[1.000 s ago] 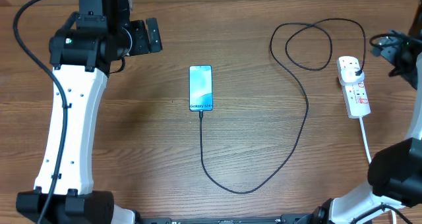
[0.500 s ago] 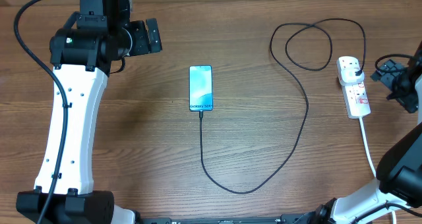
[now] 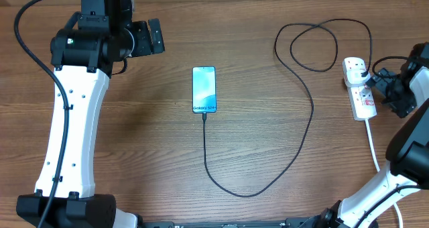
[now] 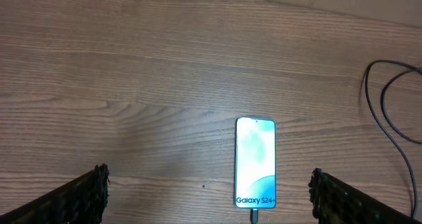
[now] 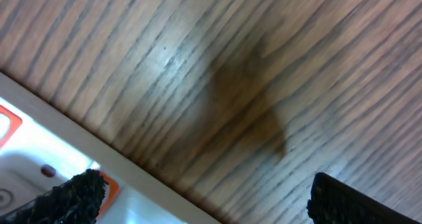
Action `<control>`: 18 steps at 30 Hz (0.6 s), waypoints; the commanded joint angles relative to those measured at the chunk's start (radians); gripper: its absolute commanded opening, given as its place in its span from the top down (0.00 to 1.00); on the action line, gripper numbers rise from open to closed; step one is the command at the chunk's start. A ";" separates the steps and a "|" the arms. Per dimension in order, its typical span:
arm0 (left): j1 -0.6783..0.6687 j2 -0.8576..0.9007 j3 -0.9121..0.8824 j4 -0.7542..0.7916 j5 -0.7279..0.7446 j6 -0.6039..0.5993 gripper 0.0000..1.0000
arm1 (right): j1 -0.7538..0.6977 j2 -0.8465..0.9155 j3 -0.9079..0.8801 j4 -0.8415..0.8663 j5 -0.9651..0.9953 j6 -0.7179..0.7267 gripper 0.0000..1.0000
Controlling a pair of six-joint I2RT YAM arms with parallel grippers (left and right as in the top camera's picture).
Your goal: Plug charger to phone and switch on socket
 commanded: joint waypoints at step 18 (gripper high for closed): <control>-0.001 0.003 -0.007 0.000 -0.013 -0.013 0.00 | 0.000 0.010 -0.002 -0.039 -0.117 -0.019 0.00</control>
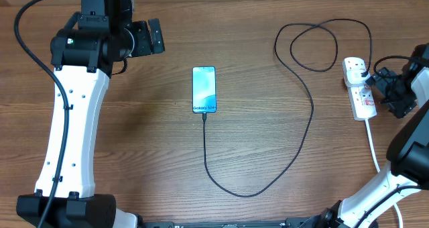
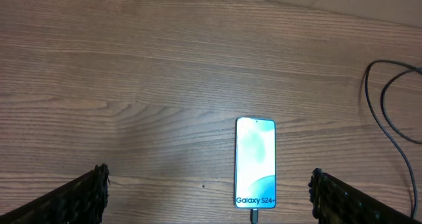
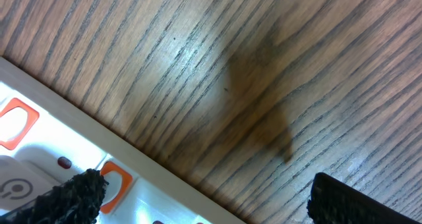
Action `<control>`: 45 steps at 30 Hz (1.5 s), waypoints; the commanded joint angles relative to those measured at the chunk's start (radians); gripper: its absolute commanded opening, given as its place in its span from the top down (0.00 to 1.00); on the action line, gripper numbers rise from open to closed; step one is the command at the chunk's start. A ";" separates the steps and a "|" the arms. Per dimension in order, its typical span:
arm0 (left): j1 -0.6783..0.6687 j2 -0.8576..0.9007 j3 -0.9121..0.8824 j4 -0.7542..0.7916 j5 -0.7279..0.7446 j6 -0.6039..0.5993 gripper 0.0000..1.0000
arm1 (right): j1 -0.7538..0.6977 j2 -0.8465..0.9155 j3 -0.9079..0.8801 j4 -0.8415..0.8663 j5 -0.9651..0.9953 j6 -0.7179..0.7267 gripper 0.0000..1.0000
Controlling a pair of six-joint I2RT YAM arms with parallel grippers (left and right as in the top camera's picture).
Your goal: Plug charger to phone and switch on socket
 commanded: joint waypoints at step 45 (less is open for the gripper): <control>-0.001 0.003 -0.007 0.000 -0.013 -0.013 0.00 | -0.023 0.010 -0.005 -0.014 -0.030 -0.017 0.00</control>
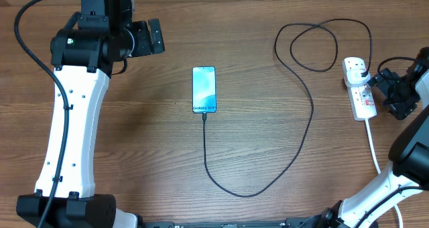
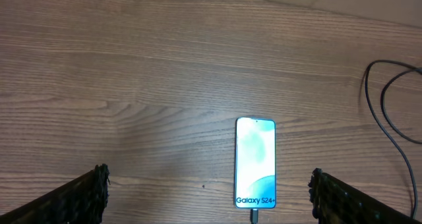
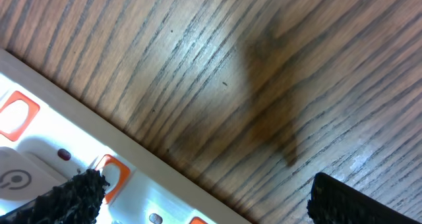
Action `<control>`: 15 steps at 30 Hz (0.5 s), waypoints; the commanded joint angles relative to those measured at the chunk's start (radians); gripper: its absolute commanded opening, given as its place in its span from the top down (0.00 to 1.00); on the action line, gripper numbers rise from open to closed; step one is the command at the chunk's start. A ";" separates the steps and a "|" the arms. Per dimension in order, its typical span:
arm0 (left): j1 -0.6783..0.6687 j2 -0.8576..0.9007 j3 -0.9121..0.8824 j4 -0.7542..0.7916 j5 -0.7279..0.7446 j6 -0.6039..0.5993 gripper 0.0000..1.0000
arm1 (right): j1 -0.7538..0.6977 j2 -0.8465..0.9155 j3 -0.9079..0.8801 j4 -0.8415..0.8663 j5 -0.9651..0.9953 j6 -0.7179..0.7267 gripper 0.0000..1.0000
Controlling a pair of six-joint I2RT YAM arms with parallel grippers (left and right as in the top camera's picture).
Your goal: Plug charger to phone and switch on socket
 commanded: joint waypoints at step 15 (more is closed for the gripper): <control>-0.001 0.003 -0.007 0.001 -0.013 -0.013 0.00 | 0.036 0.027 -0.009 0.000 0.073 0.000 0.00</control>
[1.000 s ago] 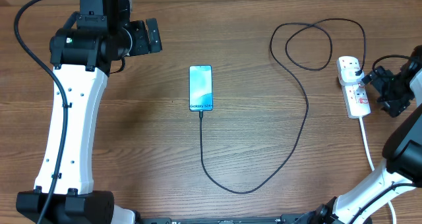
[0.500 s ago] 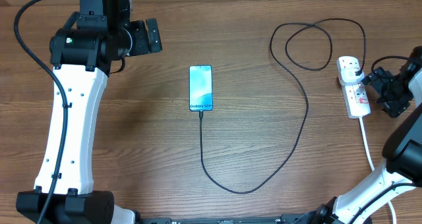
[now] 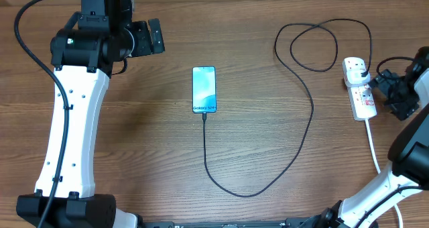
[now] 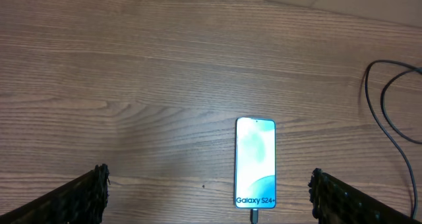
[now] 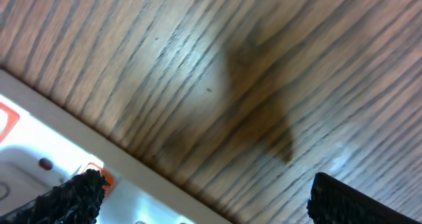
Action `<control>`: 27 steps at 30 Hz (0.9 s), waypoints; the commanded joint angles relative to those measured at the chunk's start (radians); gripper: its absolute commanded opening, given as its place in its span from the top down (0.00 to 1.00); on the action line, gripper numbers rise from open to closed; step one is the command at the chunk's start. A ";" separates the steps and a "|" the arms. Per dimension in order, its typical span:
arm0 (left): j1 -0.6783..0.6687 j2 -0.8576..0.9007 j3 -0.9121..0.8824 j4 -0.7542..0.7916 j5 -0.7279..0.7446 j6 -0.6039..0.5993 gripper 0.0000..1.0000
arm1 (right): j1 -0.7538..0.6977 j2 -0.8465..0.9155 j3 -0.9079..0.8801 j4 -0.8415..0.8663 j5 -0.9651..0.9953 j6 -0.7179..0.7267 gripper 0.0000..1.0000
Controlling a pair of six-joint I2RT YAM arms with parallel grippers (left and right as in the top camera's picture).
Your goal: Plug charger to phone and switch on socket
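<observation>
The phone lies face up mid-table, its screen reading "Galaxy S24+". A black charger cable is plugged into its near end and loops over to the white power strip at the right edge. My right gripper hovers open just right of the strip. In its wrist view the strip with orange switches fills the lower left, and the gripper holds nothing. My left gripper stays open, high at the far left, the gripper looking down at the phone.
The cable makes a double loop at the far right of the wooden table. The strip's own white lead runs toward the near edge beside my right arm's base.
In the right wrist view the power strip has slid a little toward the lower left, so less of it shows. Phone, cable and left arm have not moved.
Throughout, the phone lay with the cable in it and my left gripper stayed open above it. My right gripper stayed open beside the strip. The strip showed as a corner of its view, then more with two orange switches, now less again.
</observation>
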 commanded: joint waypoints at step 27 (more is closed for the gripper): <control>-0.001 0.003 -0.007 0.000 -0.013 -0.013 0.00 | 0.058 0.034 -0.009 -0.033 -0.107 -0.034 0.00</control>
